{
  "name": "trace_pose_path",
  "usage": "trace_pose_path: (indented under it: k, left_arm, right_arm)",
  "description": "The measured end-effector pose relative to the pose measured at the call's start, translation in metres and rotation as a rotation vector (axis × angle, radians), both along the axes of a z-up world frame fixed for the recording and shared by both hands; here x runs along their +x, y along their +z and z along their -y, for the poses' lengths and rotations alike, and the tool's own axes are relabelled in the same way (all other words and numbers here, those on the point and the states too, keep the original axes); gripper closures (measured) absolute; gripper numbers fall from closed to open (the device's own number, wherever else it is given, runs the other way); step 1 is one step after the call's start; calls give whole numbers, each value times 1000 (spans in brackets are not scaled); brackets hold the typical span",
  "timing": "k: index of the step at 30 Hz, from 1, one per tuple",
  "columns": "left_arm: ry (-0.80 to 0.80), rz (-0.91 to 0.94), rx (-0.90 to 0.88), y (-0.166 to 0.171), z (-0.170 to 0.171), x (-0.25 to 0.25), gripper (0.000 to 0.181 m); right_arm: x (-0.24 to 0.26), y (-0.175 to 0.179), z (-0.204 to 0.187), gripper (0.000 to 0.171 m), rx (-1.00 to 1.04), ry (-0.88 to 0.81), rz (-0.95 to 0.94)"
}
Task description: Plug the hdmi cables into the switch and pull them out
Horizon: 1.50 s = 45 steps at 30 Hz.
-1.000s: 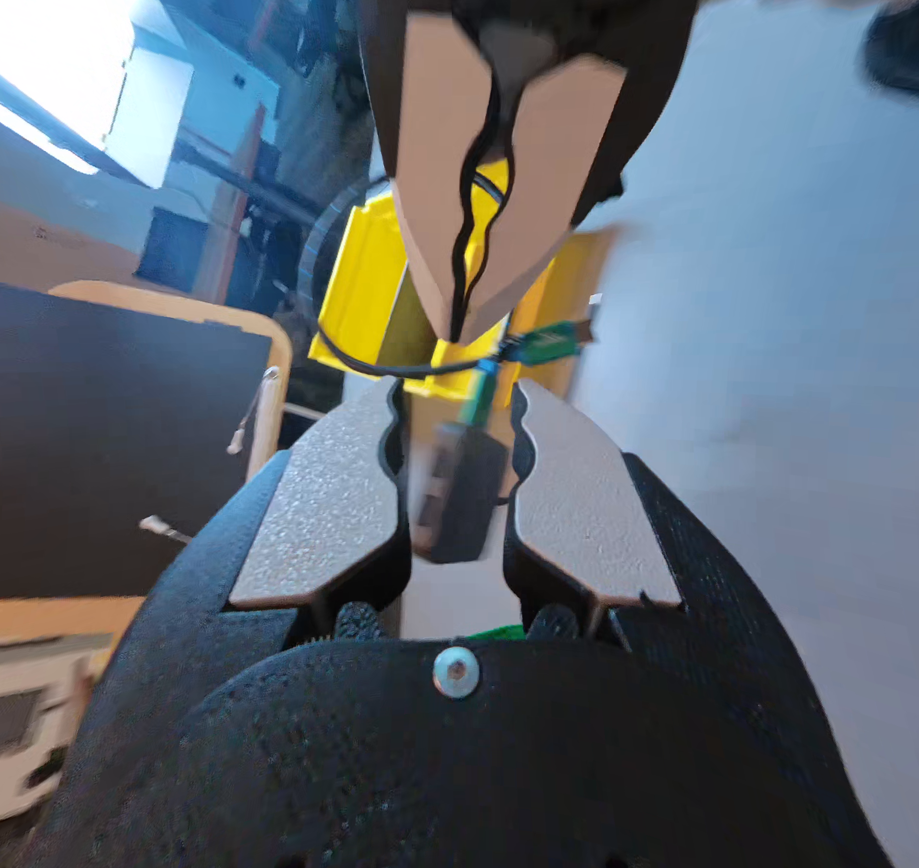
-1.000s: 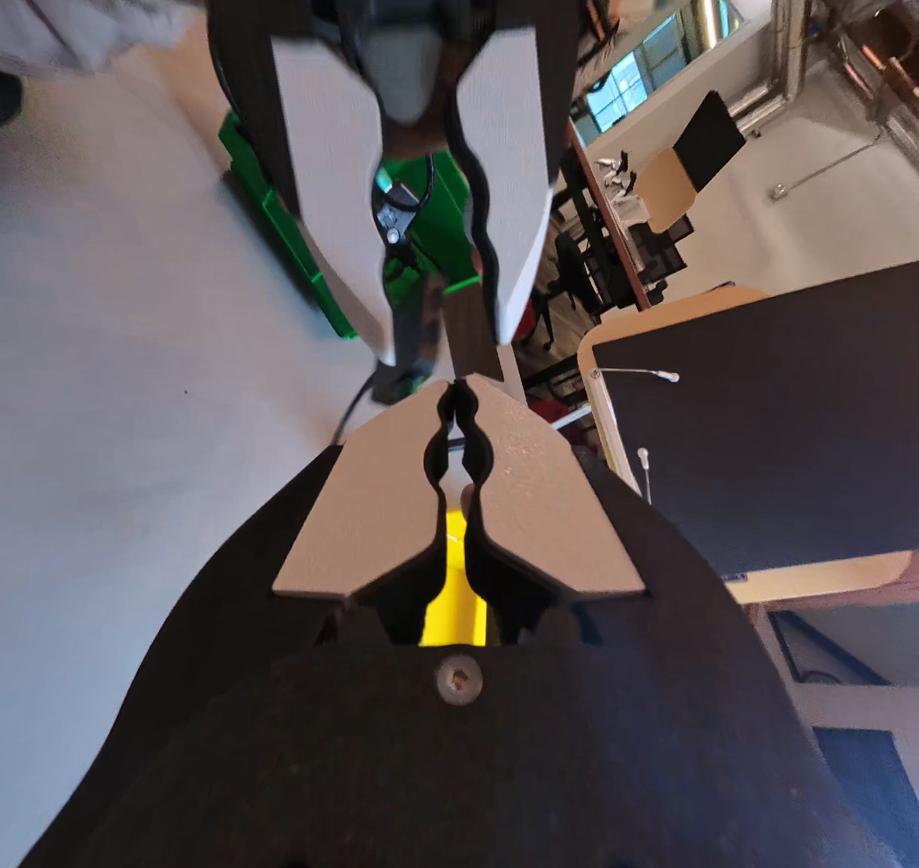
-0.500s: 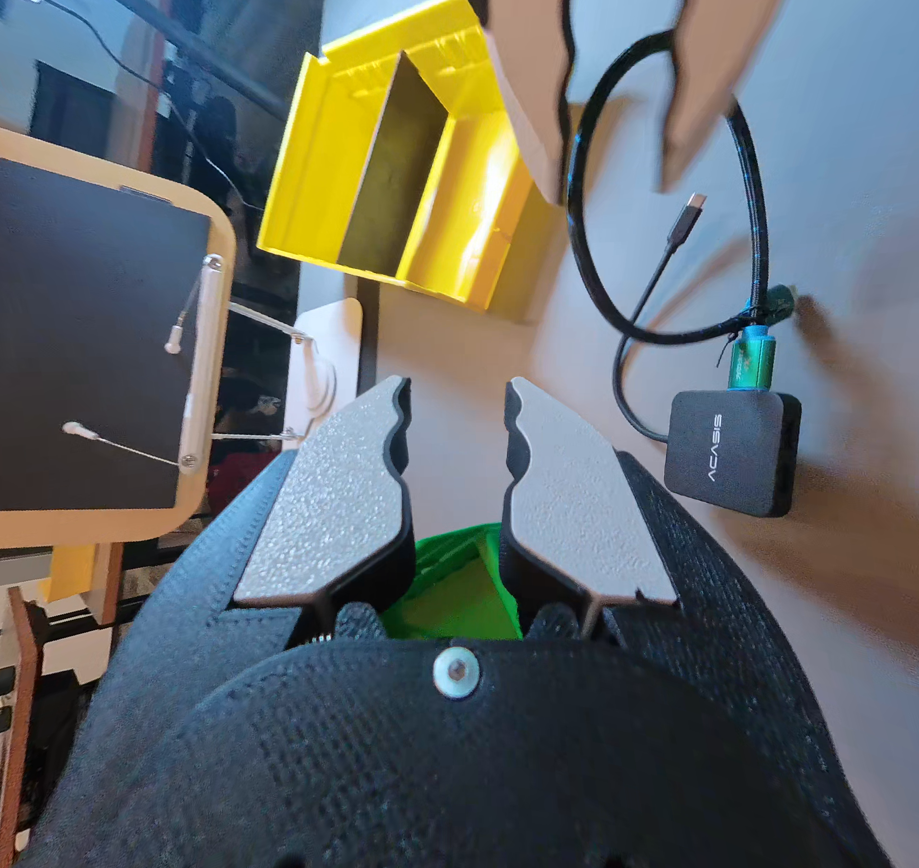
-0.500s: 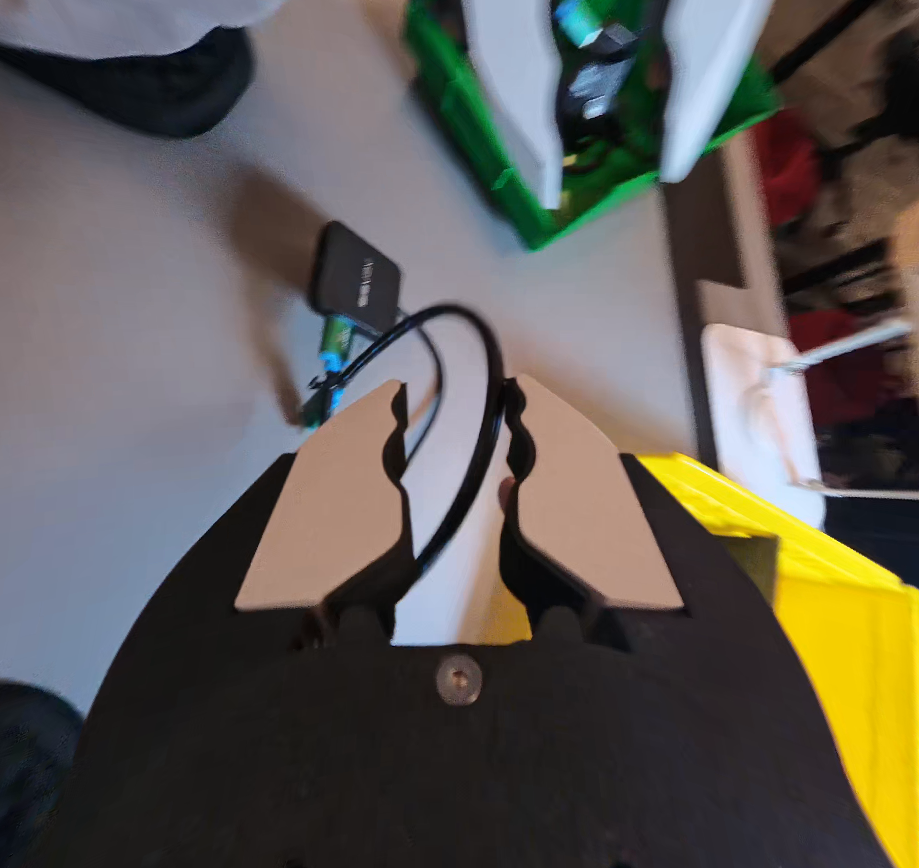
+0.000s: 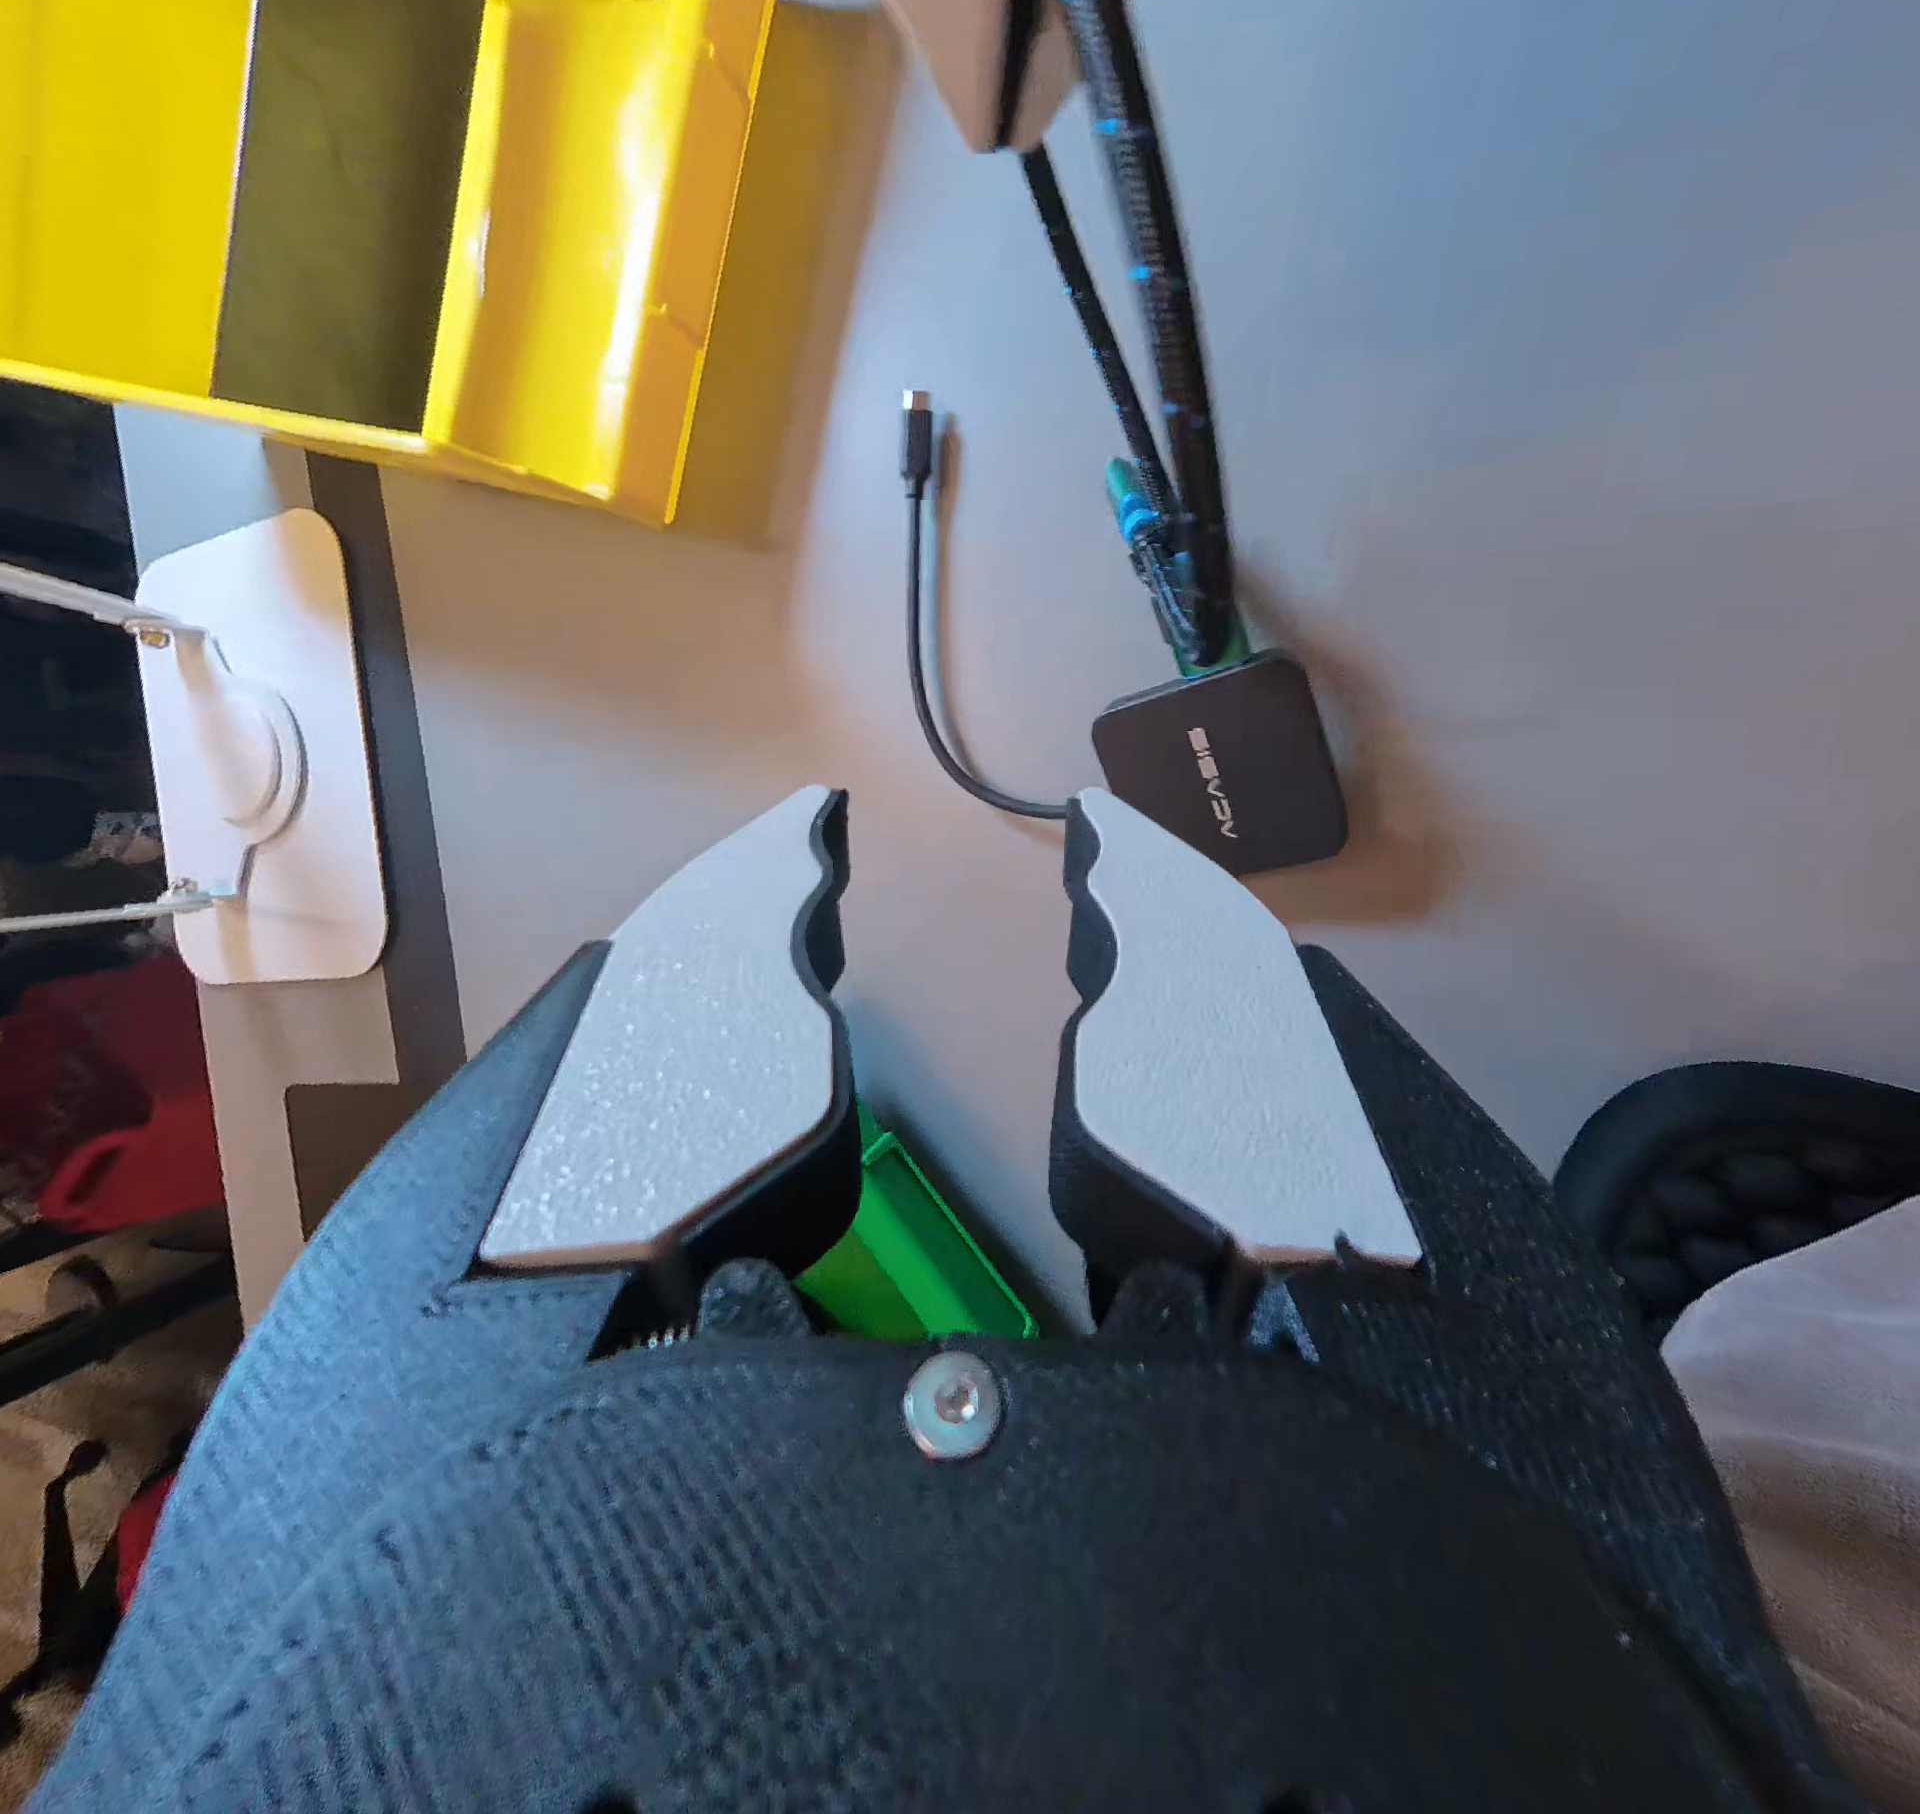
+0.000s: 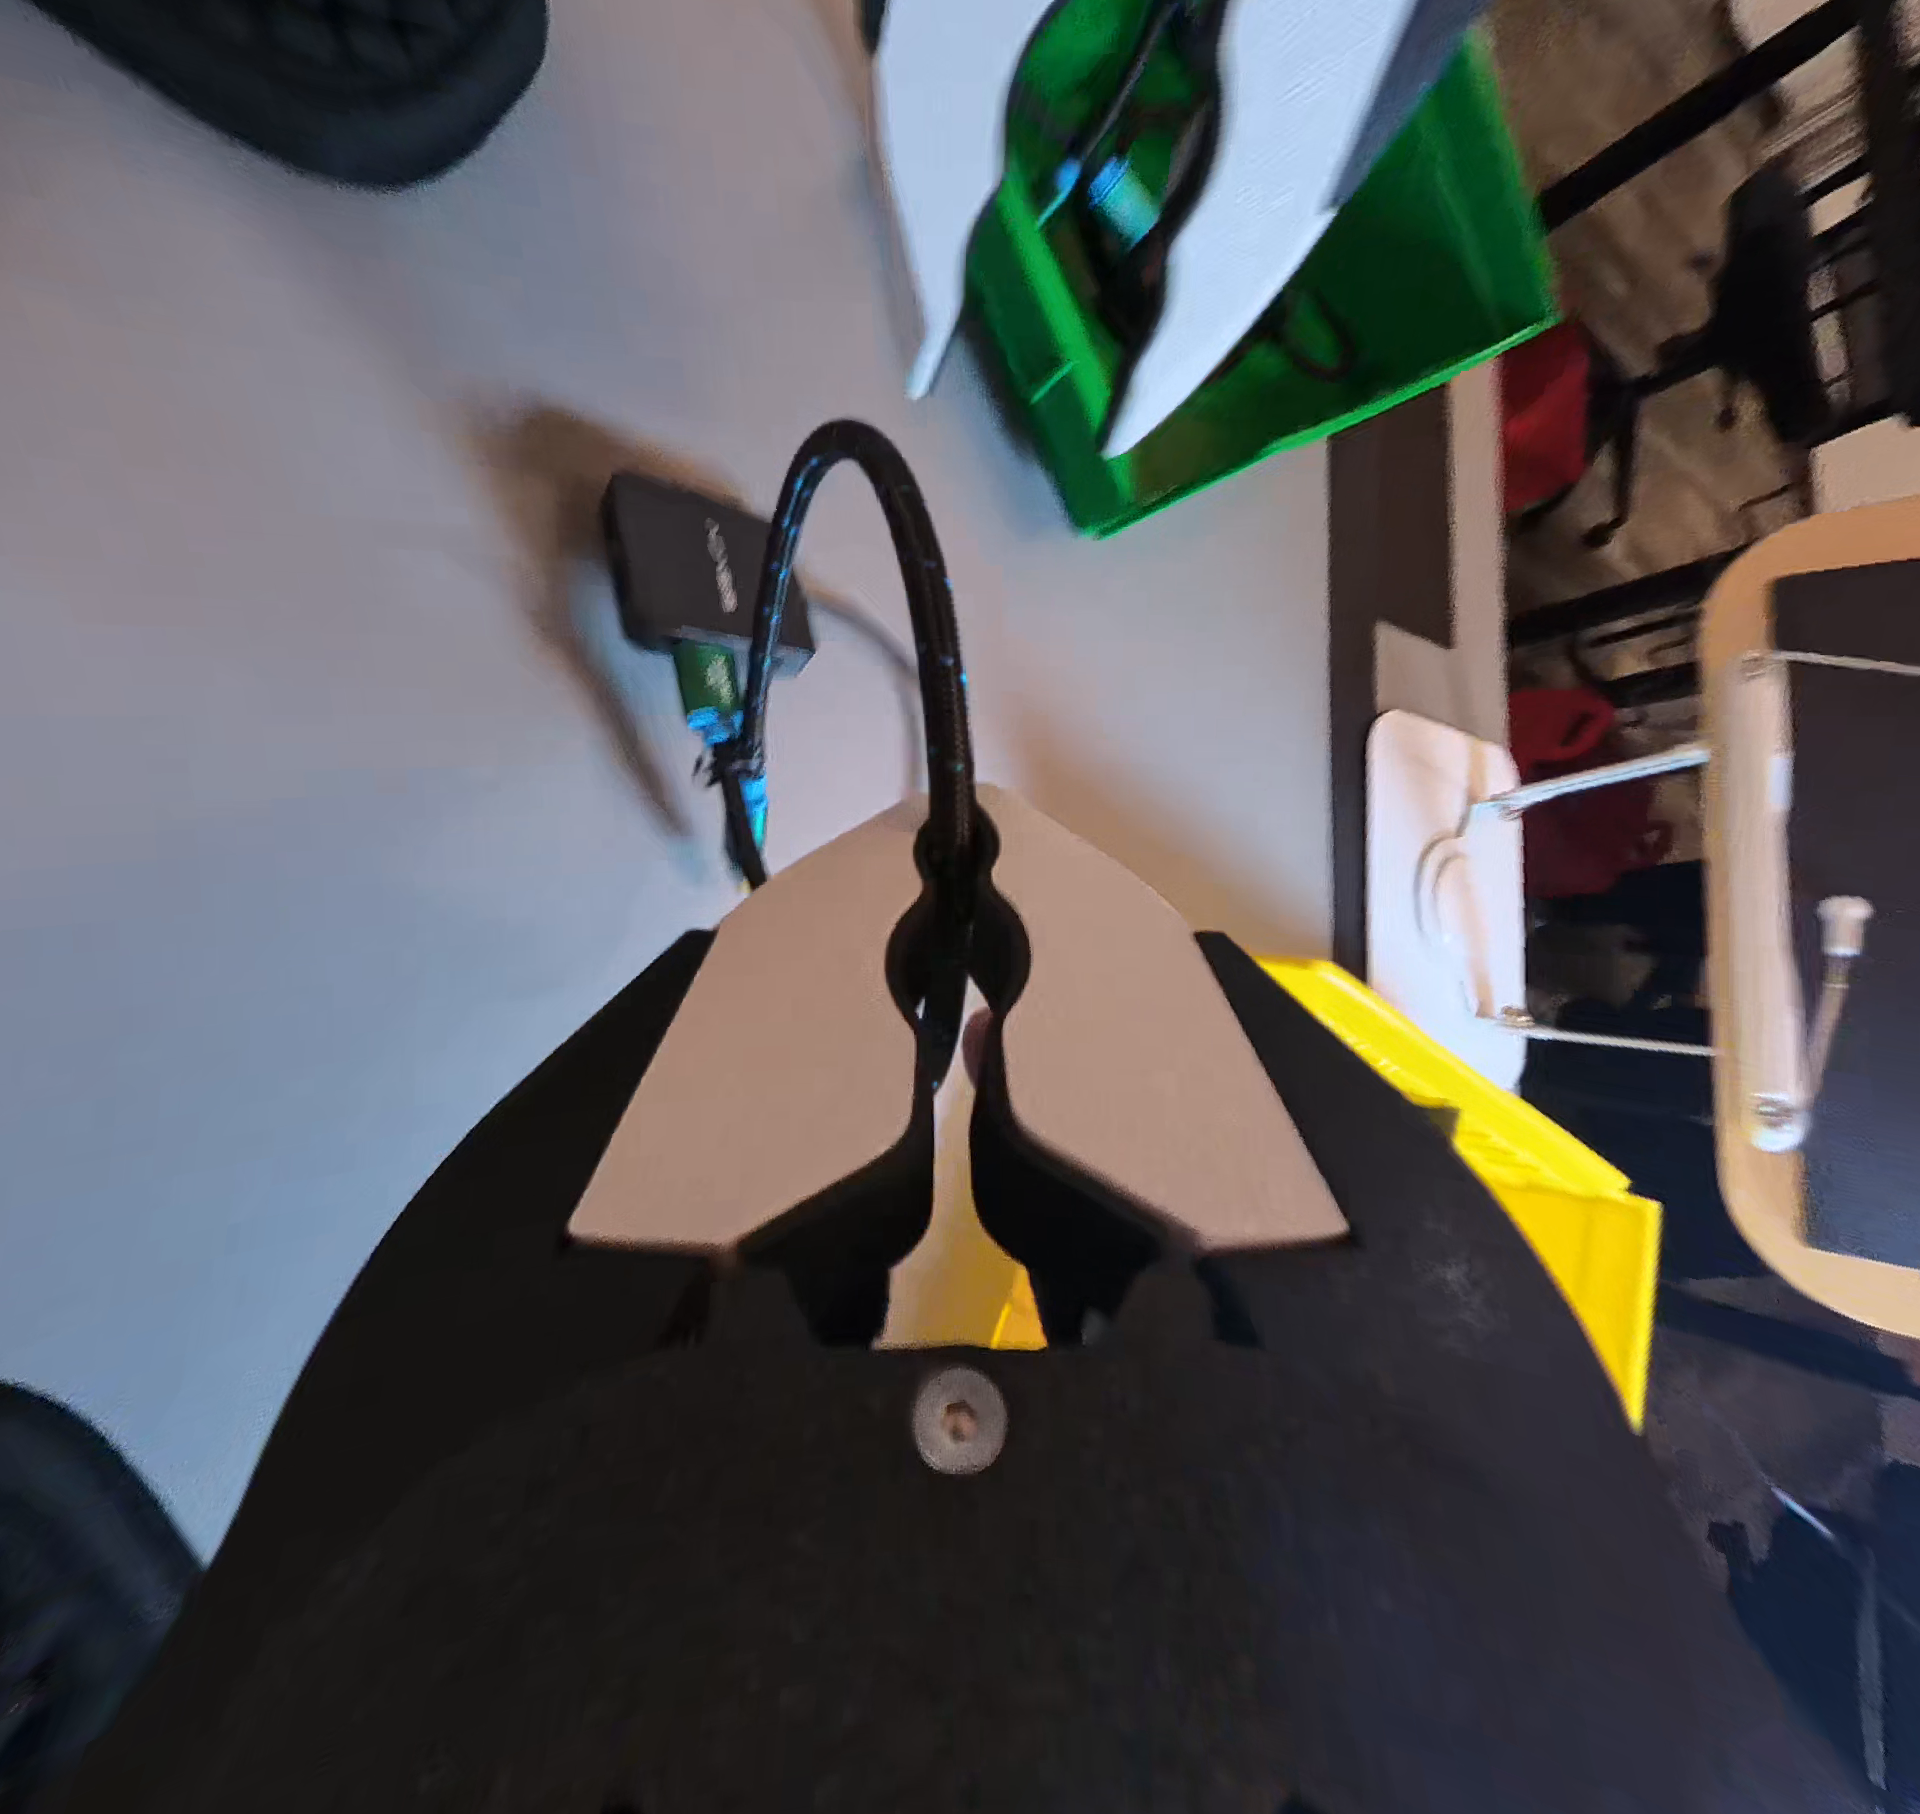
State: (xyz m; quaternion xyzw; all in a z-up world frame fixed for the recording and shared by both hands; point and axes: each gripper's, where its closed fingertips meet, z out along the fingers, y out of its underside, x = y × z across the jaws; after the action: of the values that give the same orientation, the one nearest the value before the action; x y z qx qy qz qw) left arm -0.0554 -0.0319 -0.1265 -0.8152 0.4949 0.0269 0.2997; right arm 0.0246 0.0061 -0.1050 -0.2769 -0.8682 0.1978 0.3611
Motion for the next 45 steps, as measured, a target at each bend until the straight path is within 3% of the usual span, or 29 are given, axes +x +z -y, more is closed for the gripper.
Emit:
trace_pose_path:
  k: [6,11,16,21,24,28,32,36,38,40,45]
  left_arm:
    - [-145,129,63,20,7,36,133]
    - [-292,119,22,-1,0,85,124]
    - [-261,72,115,-15,-34,99,114]
    - [-161,-42,394,10,-71,80,110]
    - [-126,-121,611,35,-89,69,120]
    - [-175,-104,866,71,-87,74,165]
    - [-186,-55,963,93,-78,79,158]
    - [-209,31,906,91,-73,83,154]
    - [-211,1,891,85,-75,80,154]
    - [-220,-33,883,80,-77,78,166]
    - [-223,-8,827,82,-69,80,166]
  right_arm:
    - [8,74,-27,170,-65,-112,-307]
    - [29,112,-56,171,-194,-219,-419]
    - [41,132,-82,170,-196,-324,-512]
    - [50,156,-97,170,-295,-380,-633]
    - [57,168,-93,170,-400,-313,-677]
    - [64,179,-87,170,-564,-218,-703]
    - [70,185,-88,170,-741,-134,-710]
    - [65,182,-90,169,-842,-96,-692]
    - [62,180,-90,169,-861,-87,-679]
    - [61,178,-88,169,-869,-73,-672]
    - [60,172,-97,169,-847,-113,-665]
